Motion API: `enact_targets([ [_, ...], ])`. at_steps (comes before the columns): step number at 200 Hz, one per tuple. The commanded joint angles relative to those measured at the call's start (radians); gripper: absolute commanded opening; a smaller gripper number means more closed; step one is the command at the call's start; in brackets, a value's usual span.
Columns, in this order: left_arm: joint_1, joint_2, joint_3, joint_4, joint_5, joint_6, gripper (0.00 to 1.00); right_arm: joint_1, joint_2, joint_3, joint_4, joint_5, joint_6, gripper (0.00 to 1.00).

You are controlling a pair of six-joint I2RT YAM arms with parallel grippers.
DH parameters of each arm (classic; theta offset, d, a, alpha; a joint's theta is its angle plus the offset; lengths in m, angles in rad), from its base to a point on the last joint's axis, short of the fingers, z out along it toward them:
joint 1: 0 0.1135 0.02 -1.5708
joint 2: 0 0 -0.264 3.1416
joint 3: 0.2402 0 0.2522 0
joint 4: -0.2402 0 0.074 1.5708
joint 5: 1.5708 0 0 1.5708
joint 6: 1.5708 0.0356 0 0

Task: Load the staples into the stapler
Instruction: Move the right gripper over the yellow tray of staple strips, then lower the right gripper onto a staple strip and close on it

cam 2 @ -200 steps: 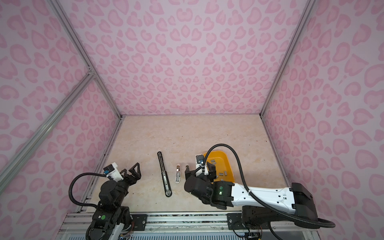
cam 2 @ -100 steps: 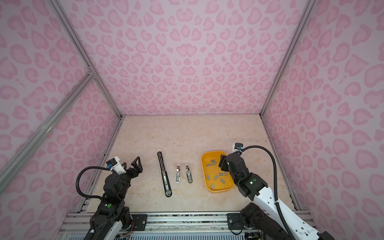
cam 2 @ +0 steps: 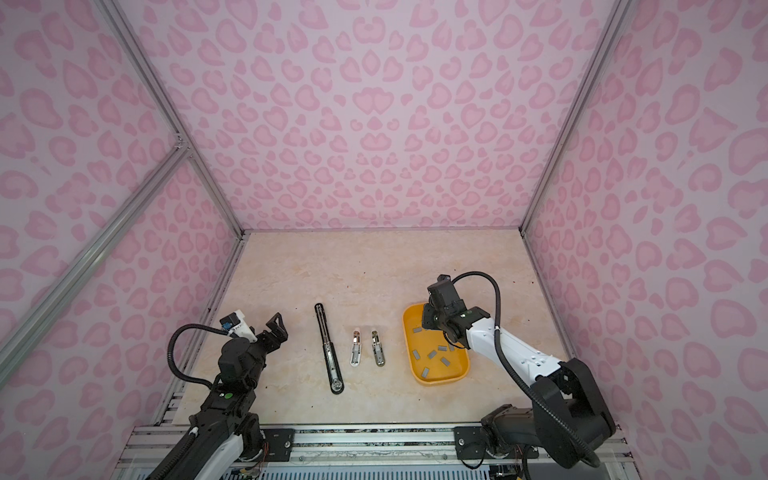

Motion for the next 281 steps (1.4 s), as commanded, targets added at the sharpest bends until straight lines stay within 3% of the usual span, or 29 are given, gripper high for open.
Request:
enact_targets([
  [1,-0.001,0.048,0.033,0.067,0.008,-0.005,0.97,-0.001,0.033,0.004,0.041,-0.049,0.025,0.42],
  [58,-0.016,0.094,0.057,0.063,0.0,0.001,1.0,0.01,0.06,0.002,0.01,0.037,0.098,0.45],
  [102,-0.043,0.092,0.06,0.061,-0.023,0.012,1.0,0.04,0.151,0.038,-0.015,0.096,0.098,0.46],
  [124,-0.051,0.085,0.056,0.062,-0.031,0.014,1.0,0.052,0.169,0.041,-0.018,0.128,0.093,0.51],
  [198,-0.059,0.057,0.044,0.059,-0.045,0.014,1.0,0.056,0.278,0.077,-0.03,0.151,0.075,0.5],
  [281,-0.063,0.045,0.038,0.063,-0.046,0.014,1.0,0.066,0.251,0.036,-0.062,0.197,0.091,0.49],
])
